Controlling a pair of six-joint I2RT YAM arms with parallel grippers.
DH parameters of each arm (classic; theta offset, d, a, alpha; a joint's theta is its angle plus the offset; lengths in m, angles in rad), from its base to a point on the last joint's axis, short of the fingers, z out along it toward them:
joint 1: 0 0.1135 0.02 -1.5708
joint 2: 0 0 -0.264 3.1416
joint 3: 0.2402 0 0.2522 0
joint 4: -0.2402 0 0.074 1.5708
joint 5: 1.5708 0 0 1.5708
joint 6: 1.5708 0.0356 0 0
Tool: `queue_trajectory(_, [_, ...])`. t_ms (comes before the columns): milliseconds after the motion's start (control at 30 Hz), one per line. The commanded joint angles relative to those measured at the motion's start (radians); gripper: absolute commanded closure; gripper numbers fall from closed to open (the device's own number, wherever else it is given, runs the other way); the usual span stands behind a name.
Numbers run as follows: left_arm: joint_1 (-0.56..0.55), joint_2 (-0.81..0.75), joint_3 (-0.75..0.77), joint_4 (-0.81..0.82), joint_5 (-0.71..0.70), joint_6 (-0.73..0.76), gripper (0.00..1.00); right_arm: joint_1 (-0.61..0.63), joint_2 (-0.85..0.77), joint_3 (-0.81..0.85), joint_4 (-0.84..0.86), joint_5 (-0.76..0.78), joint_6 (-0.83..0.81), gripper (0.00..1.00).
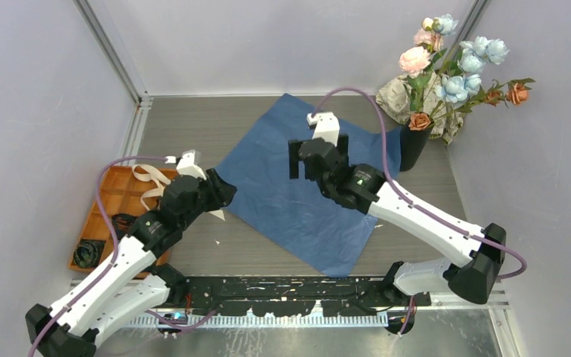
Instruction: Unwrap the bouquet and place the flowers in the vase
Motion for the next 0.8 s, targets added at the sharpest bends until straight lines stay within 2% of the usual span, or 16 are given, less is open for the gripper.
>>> queue_trajectory(0, [0.004, -0.078, 0.002, -0.079, -0.083, 0.007, 0.53, 0.009, -0.036, -0.106, -0.087, 0.295, 0.101, 0.0])
queue_trajectory(133, [0.003, -0.12, -0.013, -0.119, -0.103, -0.004, 0.53, 0.009, -0.064, -0.203, -0.142, 0.394, 0.165, 0.0])
queue_trajectory(300, [0.003, -0.138, -0.028, -0.128, -0.115, -0.013, 0.53, 0.009, -0.153, -0.305, -0.088, 0.362, 0.173, 0.01])
queue_trajectory(567, [0.002, -0.099, -0.025, -0.106, -0.097, -0.014, 0.53, 0.009, -0.192, -0.352, -0.114, 0.395, 0.187, 0.01])
queue_trajectory(767, [0.003, -0.078, -0.02, -0.095, -0.092, -0.016, 0.53, 0.009, -0.247, -0.413, -0.036, 0.391, 0.162, 0.0])
